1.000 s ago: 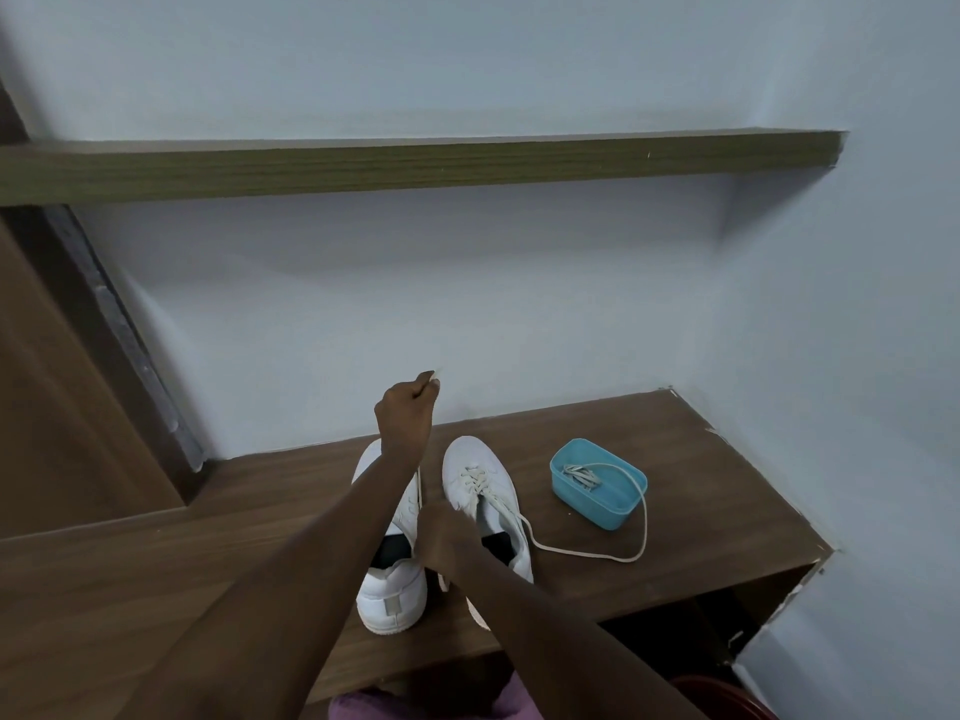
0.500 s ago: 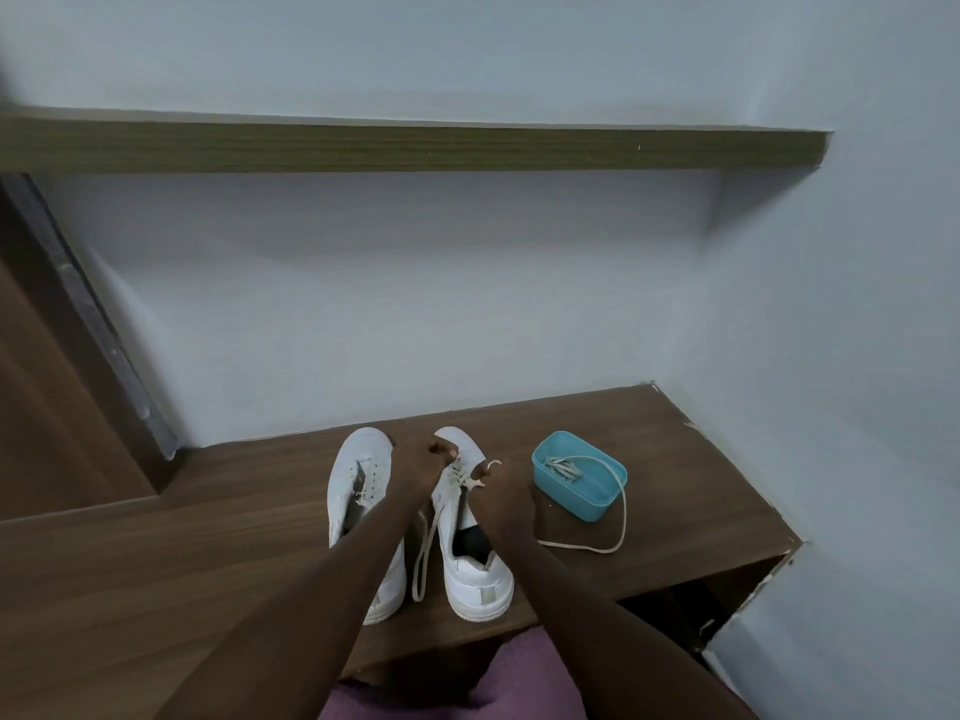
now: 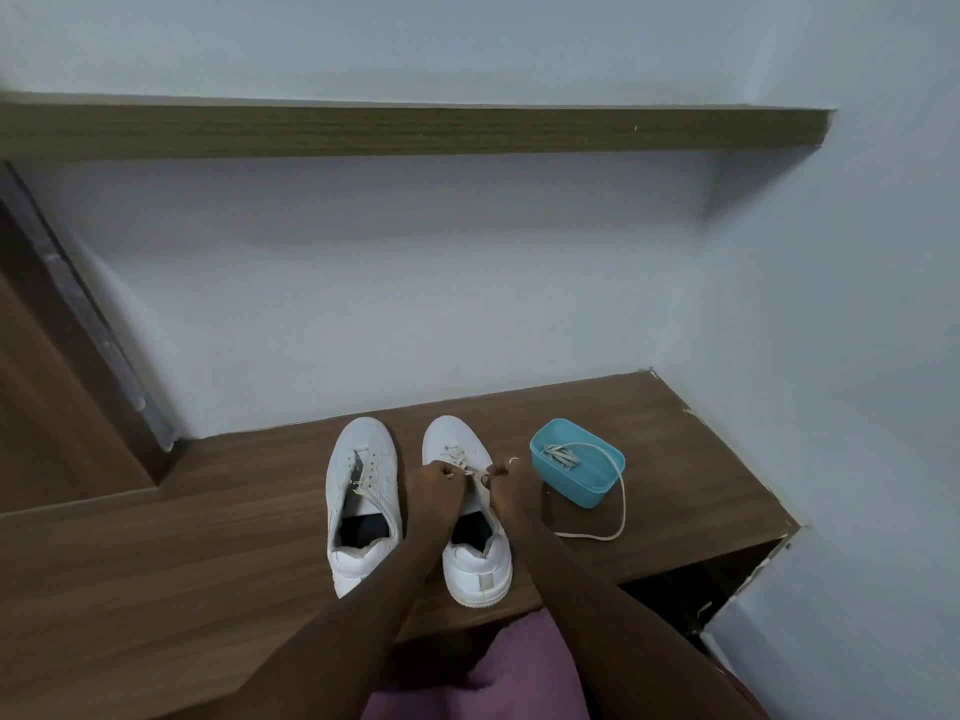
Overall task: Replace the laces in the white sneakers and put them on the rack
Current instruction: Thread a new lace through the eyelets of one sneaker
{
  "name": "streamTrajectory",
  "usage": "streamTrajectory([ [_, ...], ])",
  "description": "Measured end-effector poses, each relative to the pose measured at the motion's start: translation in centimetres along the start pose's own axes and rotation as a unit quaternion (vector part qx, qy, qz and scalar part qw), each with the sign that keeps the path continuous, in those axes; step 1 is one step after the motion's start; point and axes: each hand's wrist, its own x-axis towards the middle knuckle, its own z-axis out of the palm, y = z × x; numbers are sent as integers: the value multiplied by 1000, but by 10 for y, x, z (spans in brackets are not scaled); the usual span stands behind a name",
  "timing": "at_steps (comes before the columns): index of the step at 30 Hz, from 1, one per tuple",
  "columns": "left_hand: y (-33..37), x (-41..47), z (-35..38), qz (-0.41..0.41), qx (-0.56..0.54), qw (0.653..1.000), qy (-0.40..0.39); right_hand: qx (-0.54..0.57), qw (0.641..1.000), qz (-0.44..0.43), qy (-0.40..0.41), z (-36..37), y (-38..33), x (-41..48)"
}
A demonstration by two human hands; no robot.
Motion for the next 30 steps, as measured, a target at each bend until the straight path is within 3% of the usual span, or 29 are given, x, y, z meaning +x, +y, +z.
streamTrajectory([
  [4, 0, -3, 5, 15, 9, 1000, 2, 42, 999, 24, 1, 4, 3, 2],
  [18, -3, -9, 12, 41, 23, 998, -31, 38, 999, 19, 1, 5, 9, 5],
  [25, 0, -5, 10, 60, 124, 989, -53, 53, 998, 25, 0, 6, 10, 7],
  [30, 5, -3, 3, 119, 236, 960, -92, 71, 997, 35, 2, 9, 10, 9],
])
